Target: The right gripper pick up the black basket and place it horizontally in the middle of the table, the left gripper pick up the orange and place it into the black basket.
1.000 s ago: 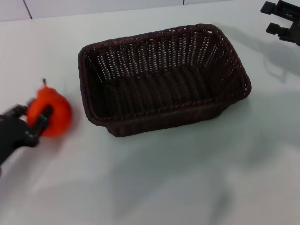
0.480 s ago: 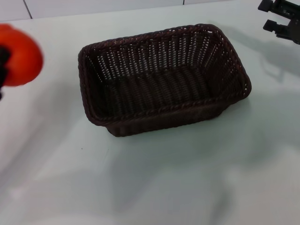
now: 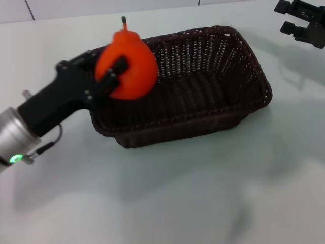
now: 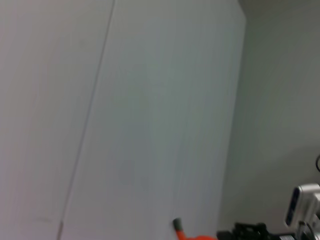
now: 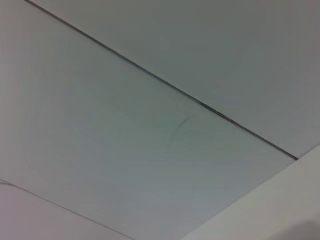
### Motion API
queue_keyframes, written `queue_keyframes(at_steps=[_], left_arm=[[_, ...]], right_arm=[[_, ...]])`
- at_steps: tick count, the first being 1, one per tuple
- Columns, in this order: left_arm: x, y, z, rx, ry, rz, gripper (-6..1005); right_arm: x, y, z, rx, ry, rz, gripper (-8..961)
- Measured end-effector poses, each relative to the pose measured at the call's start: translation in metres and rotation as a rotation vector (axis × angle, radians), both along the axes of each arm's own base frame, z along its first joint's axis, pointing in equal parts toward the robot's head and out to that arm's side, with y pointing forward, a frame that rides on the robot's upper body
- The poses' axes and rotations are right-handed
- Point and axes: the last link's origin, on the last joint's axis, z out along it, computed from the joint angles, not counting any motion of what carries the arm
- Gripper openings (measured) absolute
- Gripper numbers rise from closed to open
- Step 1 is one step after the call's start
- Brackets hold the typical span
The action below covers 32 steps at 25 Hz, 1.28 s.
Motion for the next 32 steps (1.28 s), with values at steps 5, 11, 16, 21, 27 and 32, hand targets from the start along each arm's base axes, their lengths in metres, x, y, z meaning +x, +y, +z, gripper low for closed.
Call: queue_keyframes(at_steps=[5,11,16,21,27,32], left_arm=[[0.005,0.003,-0.009,-0.032,0.016,-0.001,384],[-0.005,0.002,0.004,0.033,-0.029,0.051,638],[-0.026,-0.006,0.031,0.169,-0.113,0.145,754],[-0.058,-0.024,0.062,0.333,-0.207,0.281,866],[-0.095,-0.071,0.089,0.578,-0.343,0.441,908],[-0.11,-0.099,0.095,0.681,-0.374,0.516,907]], right_arm=[[-0.001,0.0,-0.004,0.004,-0.007,0.008,915],[-0.007,0.002,-0.008,0.025,0.01,0.026,915],[-0.017,0.002,-0.007,0.152,0.04,0.101,915],[-0.02,-0.001,-0.008,0.362,-0.004,0.168,915],[-0.013,-0.008,-0.012,0.663,-0.148,0.173,915],[-0.006,-0.01,-0.015,0.867,-0.308,0.141,915]])
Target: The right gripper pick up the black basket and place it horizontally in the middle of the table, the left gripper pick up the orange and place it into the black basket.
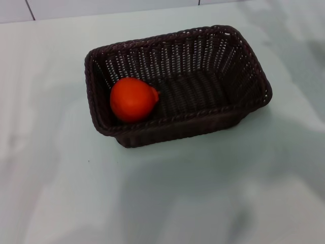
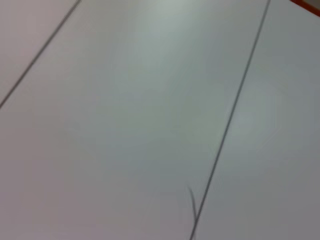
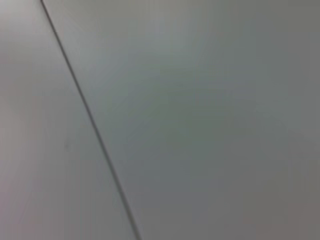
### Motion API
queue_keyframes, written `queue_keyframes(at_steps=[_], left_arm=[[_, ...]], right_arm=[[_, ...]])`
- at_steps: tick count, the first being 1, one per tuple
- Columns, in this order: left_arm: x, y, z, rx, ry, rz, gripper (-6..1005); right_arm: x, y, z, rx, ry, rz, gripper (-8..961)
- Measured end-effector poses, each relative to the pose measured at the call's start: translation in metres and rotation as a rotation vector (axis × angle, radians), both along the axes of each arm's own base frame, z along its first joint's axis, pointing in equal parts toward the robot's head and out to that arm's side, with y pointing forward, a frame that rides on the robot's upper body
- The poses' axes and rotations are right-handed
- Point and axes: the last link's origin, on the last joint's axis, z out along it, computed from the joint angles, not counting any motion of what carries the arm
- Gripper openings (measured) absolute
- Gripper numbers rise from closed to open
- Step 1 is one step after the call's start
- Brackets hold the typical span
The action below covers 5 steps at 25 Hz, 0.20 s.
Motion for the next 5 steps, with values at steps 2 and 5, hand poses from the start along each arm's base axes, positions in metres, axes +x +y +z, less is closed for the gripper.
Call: queue_keyframes(at_steps=[2,5], left_arm=[[-0.0017,-0.0037,-0.0016,0.002,-0.014,0.011,907],[-0.0027,-0.0053,-0.0028,0.003,-0.025,0.019,907]], right_arm=[[0.0006,0.0024,-0.001,0.051,-0.032,-0.028,915],[-0.0005,0.0085,-0.0024,0.079,-0.054,-0.056,915]])
